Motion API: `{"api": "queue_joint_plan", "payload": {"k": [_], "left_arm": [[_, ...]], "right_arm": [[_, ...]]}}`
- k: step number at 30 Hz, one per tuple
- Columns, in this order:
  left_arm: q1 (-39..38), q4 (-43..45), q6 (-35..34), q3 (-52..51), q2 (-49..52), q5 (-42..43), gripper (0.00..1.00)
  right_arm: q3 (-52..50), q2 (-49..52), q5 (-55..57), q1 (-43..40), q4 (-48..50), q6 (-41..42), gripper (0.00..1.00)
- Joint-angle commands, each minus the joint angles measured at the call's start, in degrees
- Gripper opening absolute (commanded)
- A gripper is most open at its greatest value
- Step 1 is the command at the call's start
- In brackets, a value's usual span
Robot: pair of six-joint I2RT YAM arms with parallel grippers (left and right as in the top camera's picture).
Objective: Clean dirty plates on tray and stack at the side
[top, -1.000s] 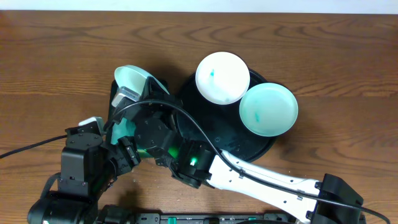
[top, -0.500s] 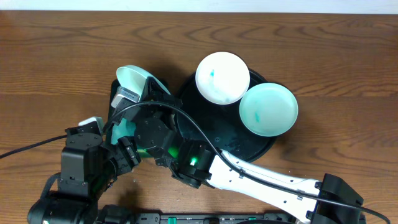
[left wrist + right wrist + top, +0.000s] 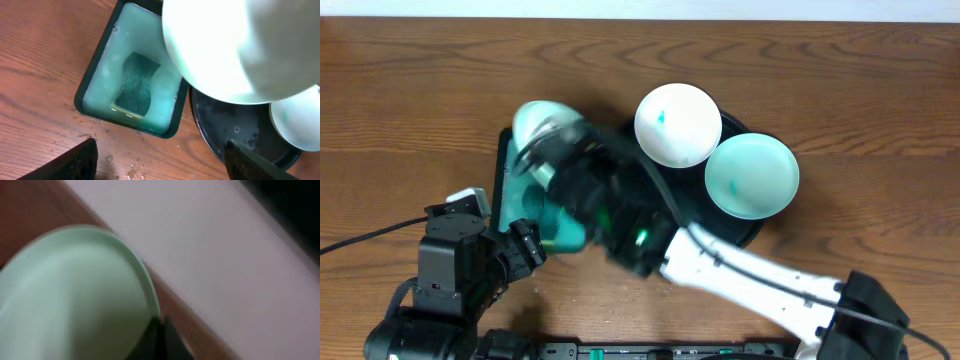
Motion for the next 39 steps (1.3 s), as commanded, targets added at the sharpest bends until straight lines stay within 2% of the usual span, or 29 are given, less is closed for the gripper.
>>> {"api": "queue_joint_plan", "payload": {"k": [1, 4, 6, 8, 12, 17, 21, 24, 25, 26, 27, 28, 31, 34, 37, 39], "left_arm": [[0.28, 0.09, 0.33, 1.16, -0.09, -0.13, 0.81], [0.28, 0.09, 0.33, 1.16, -0.09, -0.13, 0.81], [0.28, 0.09, 0.33, 1.16, -0.09, -0.13, 0.81], [0.28, 0.09, 0.33, 1.16, -0.09, -0.13, 0.81], [0.28, 0.07, 0.35, 1.16, -0.09, -0.13, 0.81], [0.28, 0.07, 0.33, 1.16, -0.09, -0.13, 0.81], [0.28, 0.07, 0.35, 1.16, -0.09, -0.13, 0.81], [0.28, 0.07, 0.35, 1.16, -0.09, -0.13, 0.81], [0.28, 0.07, 0.35, 1.16, -0.09, -0.13, 0.81], [0.28, 0.07, 0.33, 1.16, -0.09, -0.13, 0.81], [0.28, 0.07, 0.35, 1.16, -0.09, -0.13, 0.81], [0.28, 0.07, 0.35, 1.16, -0.09, -0.13, 0.81], [0.28, 0.07, 0.35, 1.16, -0.09, -0.13, 0.81], [0.28, 0.07, 0.33, 1.16, -0.09, -0.13, 0.81], [0.28, 0.07, 0.33, 1.16, -0.09, -0.13, 0.81], [0.28, 0.07, 0.35, 1.16, -0.09, -0.13, 0.81]], "right_arm": [[0.28, -1.09, -23.8, -10.36, -7.48, 31.01, 0.01], [0.28, -1.11, -51.17, -20.59, -9.66, 38.4, 0.01], [0.28, -1.57, -61.72, -26.1, -10.1, 41.57, 0.01], [0.28, -2.69, -67.6, -31.5, -11.98, 44.17, 0.01], [0.28, -6.58, -66.27, -40.59, -20.37, 42.91, 0.01], [0.28, -11.08, -52.81, -55.98, -35.87, 42.01, 0.01], [0.22, -10.43, -48.11, -67.08, -42.38, 42.01, 0.01], [0.2, -9.05, -53.94, -76.81, -44.87, 37.99, 0.01], [0.2, -8.85, -58.64, -78.88, -45.03, 35.1, 0.01], [0.2, -8.81, -68.17, -80.41, -44.96, 29.29, 0.02], [0.2, -8.81, -71.87, -80.26, -45.11, 26.73, 0.1], [0.2, -8.81, -72.94, -78.88, -46.1, 24.59, 0.24], [0.0, -8.63, -70.64, -74.38, -49.66, 22.16, 0.39], [-1.7, -7.74, -62.66, -66.93, -52.43, 22.03, 0.55], [-6.08, -5.2, -52.52, -58.86, -50.12, 26.91, 0.72], [-8.94, -2.84, -51.34, -55.56, -45.92, 28.98, 0.75]]}}
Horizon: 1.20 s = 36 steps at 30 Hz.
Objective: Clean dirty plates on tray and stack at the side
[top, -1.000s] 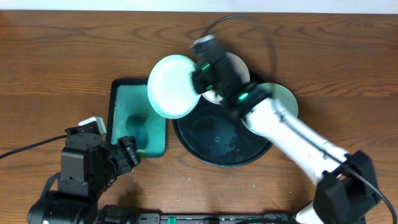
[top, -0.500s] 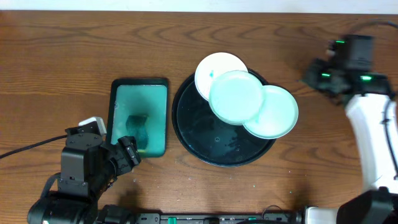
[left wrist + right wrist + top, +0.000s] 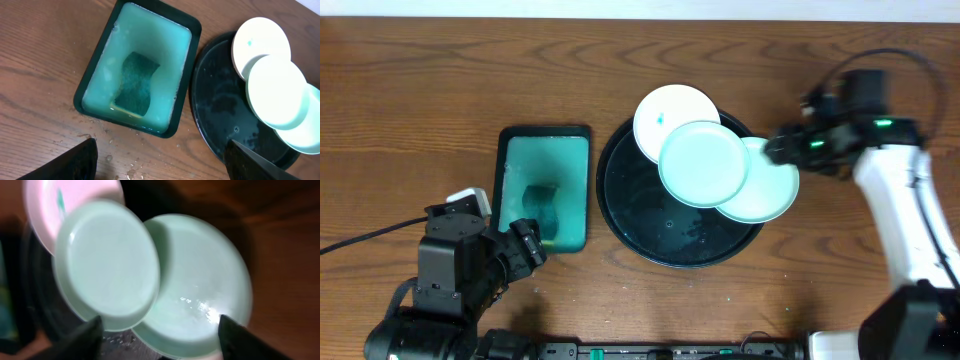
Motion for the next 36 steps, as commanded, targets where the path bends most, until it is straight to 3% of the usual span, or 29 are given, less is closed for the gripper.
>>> {"api": "queue_joint_plan", "payload": {"k": [1, 5, 6, 8, 10, 11, 19, 25, 33, 36], "left_arm": [[0.28, 0.04, 0.35, 1.14, -0.09, -0.28, 0.81], [0.28, 0.04, 0.33, 1.14, -0.09, -0.28, 0.81], [0.28, 0.04, 0.33, 1.14, -0.09, -0.28, 0.81], [0.28, 0.04, 0.33, 1.14, -0.09, -0.28, 0.81], [0.28, 0.04, 0.35, 1.14, -0.09, -0.28, 0.81], [0.28, 0.04, 0.33, 1.14, -0.09, -0.28, 0.81], [0.28, 0.04, 0.35, 1.14, -0.09, -0.28, 0.81], [0.28, 0.04, 0.33, 1.14, -0.09, -0.28, 0.81], [0.28, 0.04, 0.35, 1.14, -0.09, -0.28, 0.81], [0.28, 0.04, 0.35, 1.14, -0.09, -0.28, 0.81]], "right_arm": [[-5.2, 5.07, 7.45, 5.49, 4.63, 3.67, 0.75], [-6.45, 10.88, 8.94, 9.22, 10.75, 6.21, 0.73], [-6.45, 11.98, 9.16, 9.73, 11.98, 6.25, 0.59], [-6.45, 13.22, 10.4, 9.99, 12.79, 9.03, 0.51], [-6.45, 13.55, 10.43, 9.88, 12.74, 11.19, 0.31], [-6.43, 13.51, 10.36, 9.88, 12.79, 11.39, 0.01], [-6.34, 1.88, 10.62, 9.22, 10.93, 8.74, 0.01], [-6.36, -9.77, 16.44, -0.68, 9.51, 9.68, 0.01], [-6.43, -4.44, 19.37, -21.62, 6.49, 13.51, 0.01], [-6.43, -0.04, 19.61, -25.57, 6.49, 14.78, 0.01]]}}
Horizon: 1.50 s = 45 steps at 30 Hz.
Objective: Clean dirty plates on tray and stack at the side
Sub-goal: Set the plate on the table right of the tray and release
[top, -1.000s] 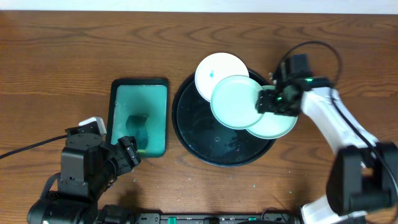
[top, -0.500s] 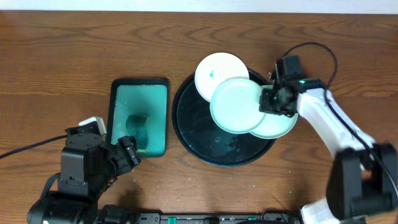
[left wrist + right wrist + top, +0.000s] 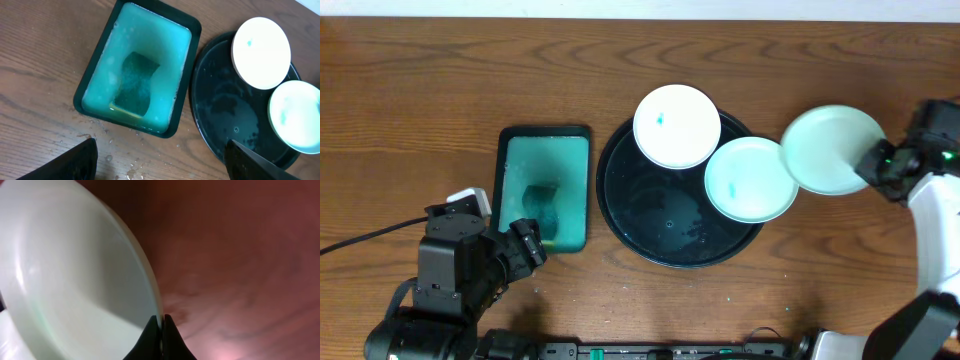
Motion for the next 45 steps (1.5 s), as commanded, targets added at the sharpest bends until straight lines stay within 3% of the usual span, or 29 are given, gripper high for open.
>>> {"api": "queue_joint_plan", "payload": {"k": [1, 10, 11, 12, 13, 14, 19, 25, 27, 28, 29, 30, 31, 38, 45], "left_arm": [[0.28, 0.04, 0.35, 1.14, -0.09, -0.28, 0.81], [0.28, 0.04, 0.35, 1.14, -0.09, -0.28, 0.81], [0.28, 0.04, 0.33, 1.14, -0.09, -0.28, 0.81], [0.28, 0.04, 0.35, 1.14, -0.09, -0.28, 0.81], [0.28, 0.04, 0.35, 1.14, -0.09, -0.28, 0.81], [0.28, 0.04, 0.35, 1.14, -0.09, -0.28, 0.81], [0.28, 0.04, 0.33, 1.14, -0.09, -0.28, 0.81], [0.28, 0.04, 0.33, 1.14, -0.09, -0.28, 0.81], [0.28, 0.04, 0.35, 1.14, -0.09, -0.28, 0.81], [0.28, 0.04, 0.35, 1.14, -0.09, -0.28, 0.81], [0.28, 0.04, 0.33, 1.14, -0.09, -0.28, 0.81], [0.28, 0.04, 0.35, 1.14, -0.09, -0.28, 0.81], [0.28, 0.04, 0.33, 1.14, -0.09, -0.28, 0.81], [0.28, 0.04, 0.33, 1.14, -0.09, -0.28, 0.81], [0.28, 0.04, 0.33, 1.14, -0.09, -0.28, 0.81]], "right_arm": [[0.09, 4.96, 1.29, -3.56, -0.11, 2.84, 0.01], [0.09, 13.99, 1.81, -4.39, -1.09, 3.52, 0.02], [0.11, 13.86, 0.9, -4.26, -1.09, 2.8, 0.14], [0.11, 13.53, -1.07, -4.07, -1.14, 1.6, 0.38], [0.11, 12.94, -3.72, -3.69, -1.51, 0.57, 0.52], [0.11, 12.41, -5.42, -3.41, -1.9, 0.22, 0.56], [0.09, 7.85, -18.84, 5.18, -5.05, -6.82, 0.62], [-3.02, 9.35, -7.37, 16.85, -3.19, -6.8, 0.71], [-5.29, 9.88, -6.56, 19.28, 0.07, -6.58, 0.66], [-6.34, 9.94, -6.47, 20.06, 1.73, -6.38, 0.55], [-7.3, 10.01, -6.49, 20.63, 3.28, -6.38, 0.4], [-8.2, 10.01, -6.47, 21.16, 4.57, -6.38, 0.11], [-8.37, 10.01, -6.49, 21.4, 4.68, -6.32, 0.01], [-6.58, 5.18, -10.16, 23.87, -1.73, -7.76, 0.01], [-6.8, -0.61, -15.15, 36.72, -5.14, -7.21, 0.01]]}}
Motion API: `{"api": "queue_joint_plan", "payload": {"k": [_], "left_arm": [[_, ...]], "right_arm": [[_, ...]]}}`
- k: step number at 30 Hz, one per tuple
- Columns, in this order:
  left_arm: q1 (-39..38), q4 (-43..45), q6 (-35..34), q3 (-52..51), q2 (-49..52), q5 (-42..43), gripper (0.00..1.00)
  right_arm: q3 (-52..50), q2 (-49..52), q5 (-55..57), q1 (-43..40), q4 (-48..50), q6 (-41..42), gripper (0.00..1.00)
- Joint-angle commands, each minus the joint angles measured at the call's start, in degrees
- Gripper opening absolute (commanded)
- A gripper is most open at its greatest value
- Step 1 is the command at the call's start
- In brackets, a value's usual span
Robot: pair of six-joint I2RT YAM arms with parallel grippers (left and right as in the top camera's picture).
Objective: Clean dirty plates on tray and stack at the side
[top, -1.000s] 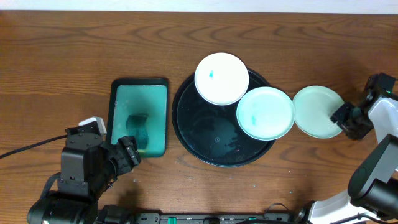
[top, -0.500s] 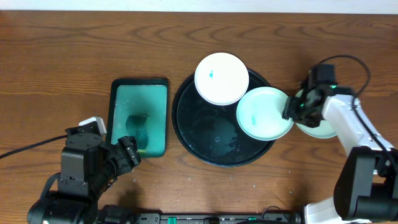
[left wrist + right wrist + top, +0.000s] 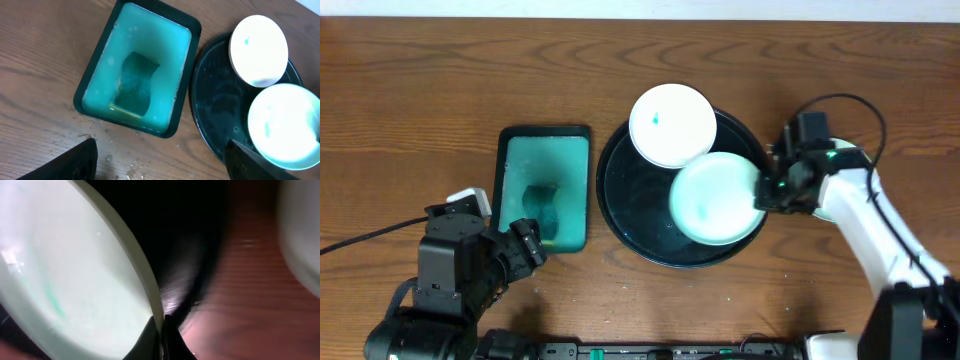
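A round black tray (image 3: pixel 638 215) holds a white plate (image 3: pixel 672 125) with a teal smear at its far edge. My right gripper (image 3: pixel 765 195) is shut on the right rim of a pale green plate (image 3: pixel 712 198) smeared with teal, over the tray's middle right. In the right wrist view its fingertips (image 3: pixel 161 325) pinch that plate's (image 3: pixel 75 270) rim. A pale rim (image 3: pixel 302 230) shows on the table beyond the tray, blurred. My left gripper (image 3: pixel 160 165) hangs open above the table near the tub.
A dark rectangular tub (image 3: pixel 544 150) of teal soapy water with a sponge (image 3: pixel 540 205) in it stands left of the tray. Water drops lie on the wood in front of the tub (image 3: pixel 137 40). Bare wood runs along the far side.
My right gripper was right of the tray, holding a plain green plate. Now it is shut on the smeared green plate, which sits further left over the tray. The left arm has not moved.
My right gripper held a green plate over the soapy tub. Then that plate was above the tray, then out over the table to the tray's right. Now the gripper is off it and grips the smeared green plate from the tray.
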Motion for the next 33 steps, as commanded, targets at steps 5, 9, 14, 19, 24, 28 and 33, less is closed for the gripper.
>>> {"api": "queue_joint_plan", "payload": {"k": [5, 9, 14, 19, 24, 28, 33], "left_arm": [[0.28, 0.04, 0.35, 1.14, -0.09, -0.28, 0.81], [0.28, 0.02, 0.33, 1.14, -0.09, -0.28, 0.81], [0.28, 0.07, -0.02, 1.14, -0.09, -0.22, 0.81], [0.28, 1.18, -3.34, 1.11, 0.59, 2.29, 0.81], [0.22, 1.33, -0.55, 0.13, 4.79, 6.88, 0.81], [0.22, 1.14, -0.02, -1.33, 10.12, 7.23, 0.77], [0.24, 1.86, 0.09, -1.4, 18.84, 3.91, 0.64]], "right_arm": [[-1.88, 1.9, 1.46, 14.97, 2.89, 11.63, 0.01], [-5.05, 6.01, 4.04, 17.99, 10.8, 18.27, 0.01], [-5.38, 11.34, 4.61, 15.32, 13.79, 19.69, 0.01], [-4.76, 10.62, 3.76, 9.86, 13.35, 17.59, 0.02], [-3.76, 7.78, -4.39, 5.73, 13.4, 6.84, 0.28], [-3.72, 2.45, -6.19, 4.92, 12.74, 0.42, 0.34], [-3.72, -5.03, -6.1, 5.09, 9.62, -3.17, 0.33]]}}
